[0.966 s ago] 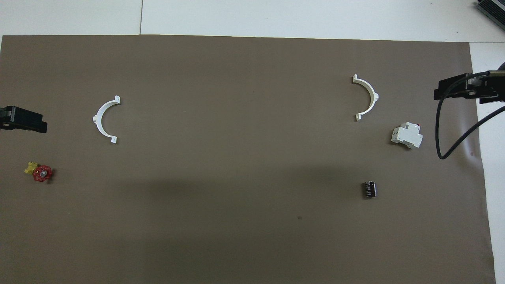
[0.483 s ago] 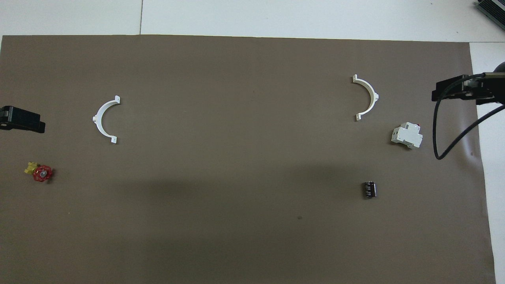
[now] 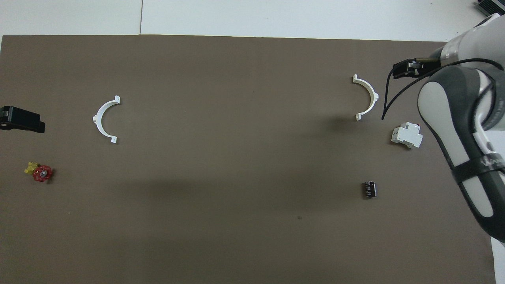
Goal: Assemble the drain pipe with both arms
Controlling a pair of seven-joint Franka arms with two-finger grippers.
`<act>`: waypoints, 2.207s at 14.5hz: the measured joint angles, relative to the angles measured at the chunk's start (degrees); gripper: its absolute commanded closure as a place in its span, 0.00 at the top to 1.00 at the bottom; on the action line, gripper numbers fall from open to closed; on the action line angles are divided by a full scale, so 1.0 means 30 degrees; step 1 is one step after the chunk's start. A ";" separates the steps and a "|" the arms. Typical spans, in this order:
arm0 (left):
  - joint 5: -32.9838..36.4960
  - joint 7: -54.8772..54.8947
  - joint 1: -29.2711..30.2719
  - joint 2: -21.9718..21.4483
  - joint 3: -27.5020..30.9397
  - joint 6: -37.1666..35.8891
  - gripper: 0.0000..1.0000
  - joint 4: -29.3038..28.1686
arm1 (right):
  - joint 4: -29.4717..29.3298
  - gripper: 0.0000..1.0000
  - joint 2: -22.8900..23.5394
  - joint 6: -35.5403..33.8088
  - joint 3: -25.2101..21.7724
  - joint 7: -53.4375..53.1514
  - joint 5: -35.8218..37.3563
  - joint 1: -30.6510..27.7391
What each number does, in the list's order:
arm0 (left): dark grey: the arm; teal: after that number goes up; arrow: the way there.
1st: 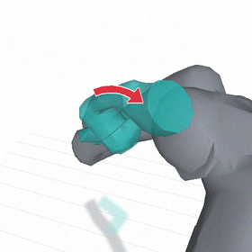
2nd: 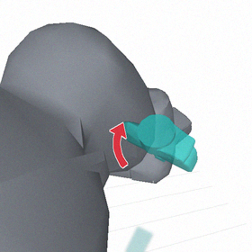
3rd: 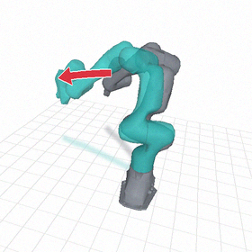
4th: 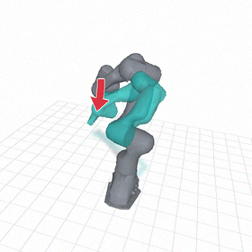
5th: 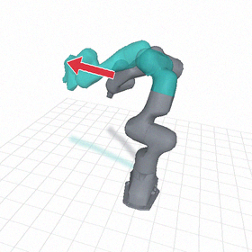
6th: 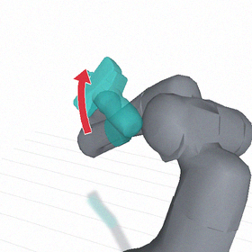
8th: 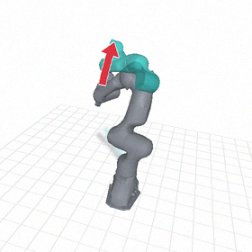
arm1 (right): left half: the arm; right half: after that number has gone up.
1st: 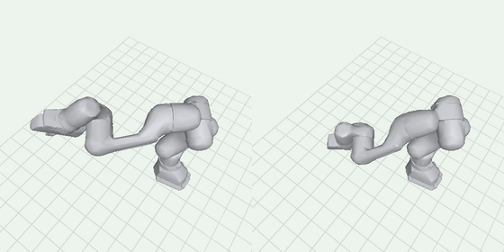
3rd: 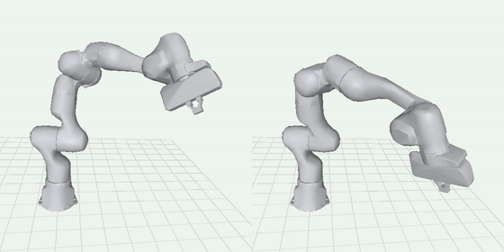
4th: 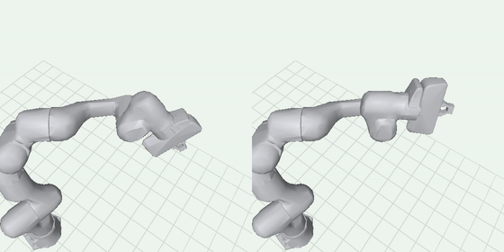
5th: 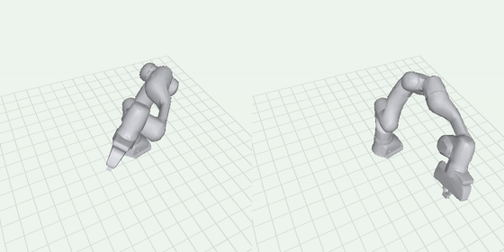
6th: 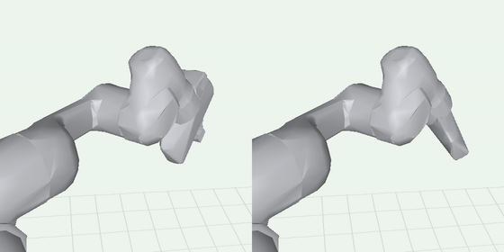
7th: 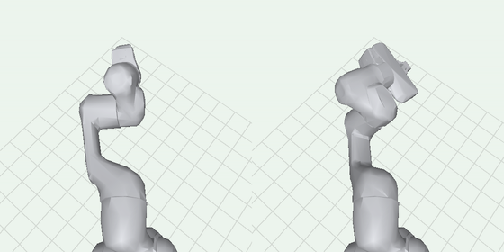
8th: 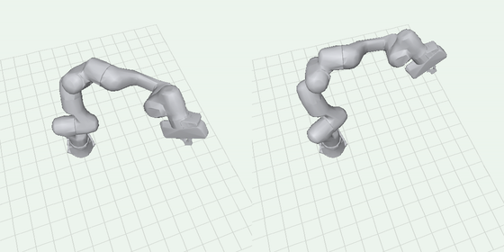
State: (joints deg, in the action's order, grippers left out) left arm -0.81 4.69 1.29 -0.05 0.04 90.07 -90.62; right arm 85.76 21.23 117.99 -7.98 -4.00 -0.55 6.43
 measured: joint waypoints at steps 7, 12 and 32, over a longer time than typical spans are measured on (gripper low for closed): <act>0.0000 -0.0001 -0.0001 0.0000 -0.0074 -0.0010 1.00 -0.0016 | -0.0652 0.80 0.2430 0.1485 0.0290 0.0083 -0.0028 -0.0204; 0.0000 -0.0001 -0.0002 0.0000 -0.0098 -0.0015 1.00 -0.0023 | 0.0198 0.75 0.3652 0.2864 0.0404 0.1270 -0.0796 -0.0400; 0.0000 -0.0001 -0.0001 0.1990 -0.0078 0.5913 1.00 -0.2713 | 0.3446 0.45 0.3624 0.5804 0.0443 0.1348 -0.1704 -0.0585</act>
State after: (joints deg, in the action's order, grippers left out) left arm -0.81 4.69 1.29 5.92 -0.19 107.80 -98.76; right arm 96.10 32.10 135.40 -6.65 0.04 -5.66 4.68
